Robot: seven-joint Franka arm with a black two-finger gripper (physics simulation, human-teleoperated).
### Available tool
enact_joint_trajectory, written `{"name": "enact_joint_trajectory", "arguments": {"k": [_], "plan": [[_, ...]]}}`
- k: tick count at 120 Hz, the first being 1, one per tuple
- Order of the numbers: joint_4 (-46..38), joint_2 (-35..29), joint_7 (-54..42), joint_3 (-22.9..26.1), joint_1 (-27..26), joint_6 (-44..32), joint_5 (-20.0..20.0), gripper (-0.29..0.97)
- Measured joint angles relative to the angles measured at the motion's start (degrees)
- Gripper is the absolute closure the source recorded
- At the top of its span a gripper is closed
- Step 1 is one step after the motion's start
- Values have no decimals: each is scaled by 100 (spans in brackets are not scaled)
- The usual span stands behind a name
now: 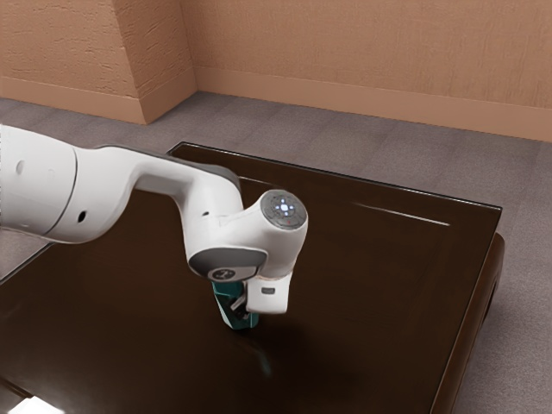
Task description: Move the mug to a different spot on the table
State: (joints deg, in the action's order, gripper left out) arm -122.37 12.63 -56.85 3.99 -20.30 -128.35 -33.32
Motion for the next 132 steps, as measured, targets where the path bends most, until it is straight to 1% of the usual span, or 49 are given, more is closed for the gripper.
{"name": "enact_joint_trajectory", "arguments": {"k": [34,50,68,76,84,93,102,108,112,116,123,132], "plan": [[-81,-25,505,-130,-85,64,-218,54],[-87,-32,682,-135,-173,165,-265,61],[-54,-14,874,-139,-186,186,-401,66],[-40,7,990,-177,-183,196,-504,67],[0,17,1139,-205,-200,302,-719,68],[151,20,1350,-216,-262,527,-992,69],[363,52,1577,-220,-316,822,-1158,69],[639,173,1736,-224,-395,1125,-1226,69],[943,380,1838,-227,-432,1354,-1259,70],[1427,758,1933,-255,-491,1620,-1284,70],[2241,1436,2085,-467,-683,2089,-1309,70],[2724,1897,2257,-604,-748,2568,-1328,70]]}}
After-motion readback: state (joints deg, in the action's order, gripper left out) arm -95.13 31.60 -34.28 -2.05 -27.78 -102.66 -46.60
